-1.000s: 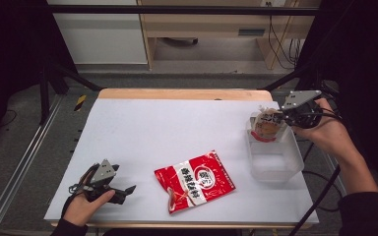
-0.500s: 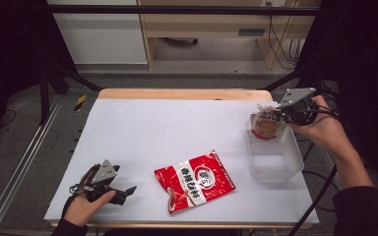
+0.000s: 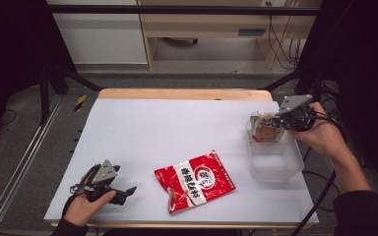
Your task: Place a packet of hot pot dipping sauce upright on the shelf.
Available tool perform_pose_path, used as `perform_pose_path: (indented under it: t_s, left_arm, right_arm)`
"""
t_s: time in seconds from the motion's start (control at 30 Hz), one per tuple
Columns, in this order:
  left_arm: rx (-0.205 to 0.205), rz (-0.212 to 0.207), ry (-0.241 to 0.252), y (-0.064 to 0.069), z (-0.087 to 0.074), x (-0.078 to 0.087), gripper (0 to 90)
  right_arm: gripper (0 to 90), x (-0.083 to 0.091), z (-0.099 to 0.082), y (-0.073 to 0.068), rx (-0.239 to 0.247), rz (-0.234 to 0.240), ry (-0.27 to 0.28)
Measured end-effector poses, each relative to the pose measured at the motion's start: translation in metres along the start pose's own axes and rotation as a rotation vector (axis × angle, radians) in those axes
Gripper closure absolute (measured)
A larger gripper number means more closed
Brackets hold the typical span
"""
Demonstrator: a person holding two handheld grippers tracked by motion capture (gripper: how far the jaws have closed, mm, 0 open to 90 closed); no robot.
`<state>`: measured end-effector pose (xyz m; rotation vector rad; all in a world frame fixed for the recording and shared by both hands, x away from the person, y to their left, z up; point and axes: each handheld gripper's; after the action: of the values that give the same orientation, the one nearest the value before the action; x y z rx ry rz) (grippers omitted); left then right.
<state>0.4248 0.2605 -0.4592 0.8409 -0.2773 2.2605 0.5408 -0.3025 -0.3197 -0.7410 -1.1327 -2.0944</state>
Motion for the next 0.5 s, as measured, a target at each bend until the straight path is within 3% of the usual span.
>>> perform_pose_path:
  t_s: [0.5]
  left_arm:
    - [0.0,-0.006,-0.001,0.0,0.0,0.0,4.8]
  right_arm:
    - [86.6,-0.012,-0.004,-0.007,-0.014,0.03,-0.012]
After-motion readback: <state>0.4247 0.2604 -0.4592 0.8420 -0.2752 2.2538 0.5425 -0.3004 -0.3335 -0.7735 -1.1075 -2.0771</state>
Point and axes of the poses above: each handheld gripper's, and its own axes: x roughly backward along the jaws, z roughly out of its top, y roughly to its right, and after that the axes turned 8 degrees about x, right-handed
